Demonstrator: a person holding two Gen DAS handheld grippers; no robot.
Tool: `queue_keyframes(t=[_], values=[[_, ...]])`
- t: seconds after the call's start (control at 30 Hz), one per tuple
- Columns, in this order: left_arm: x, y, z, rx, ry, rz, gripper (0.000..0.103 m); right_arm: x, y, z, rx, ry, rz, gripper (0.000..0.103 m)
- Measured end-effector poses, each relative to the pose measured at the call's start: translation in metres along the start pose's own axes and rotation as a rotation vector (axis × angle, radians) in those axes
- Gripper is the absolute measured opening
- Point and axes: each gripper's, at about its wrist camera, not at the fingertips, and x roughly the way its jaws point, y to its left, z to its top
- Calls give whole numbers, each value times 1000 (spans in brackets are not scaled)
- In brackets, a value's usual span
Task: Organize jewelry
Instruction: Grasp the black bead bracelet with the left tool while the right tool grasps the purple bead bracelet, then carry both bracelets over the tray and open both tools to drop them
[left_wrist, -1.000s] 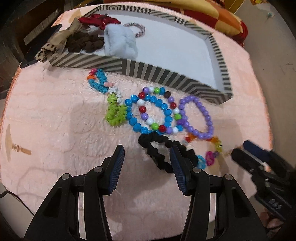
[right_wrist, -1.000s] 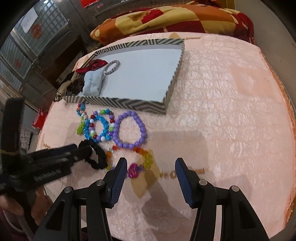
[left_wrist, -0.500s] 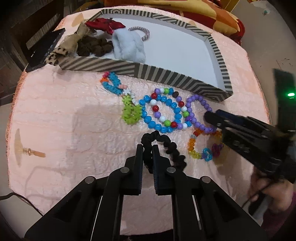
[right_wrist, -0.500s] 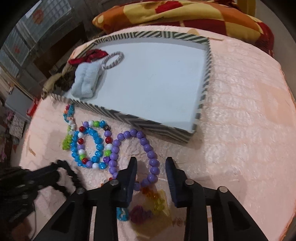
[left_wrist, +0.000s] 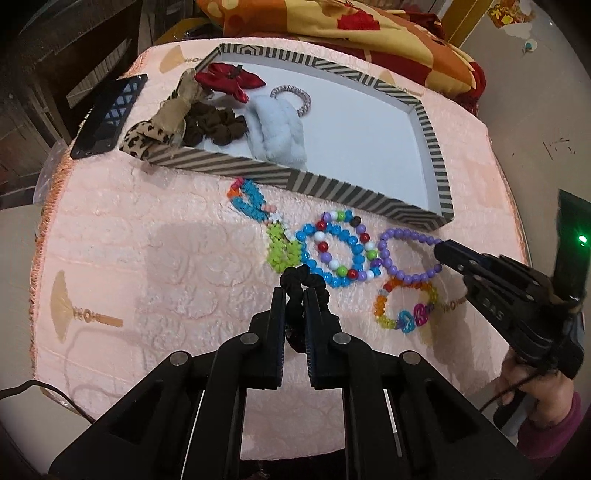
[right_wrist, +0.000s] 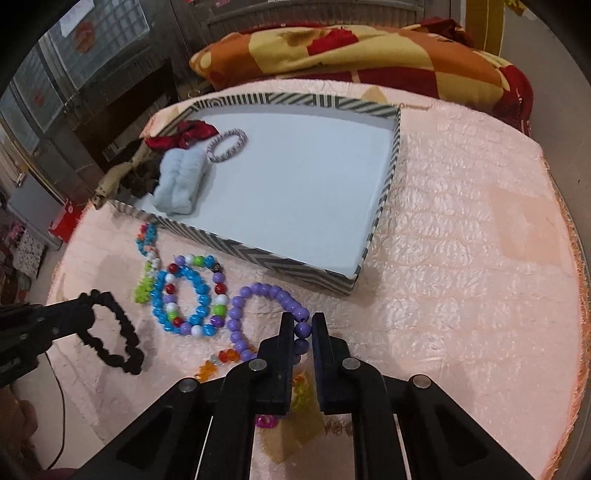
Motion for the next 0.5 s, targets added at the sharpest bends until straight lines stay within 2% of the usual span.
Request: queue_keyframes(t=[0.5], values=[[-19,-6,8,31,-44,18,8,-45,18,16,-2,-80,77,9]])
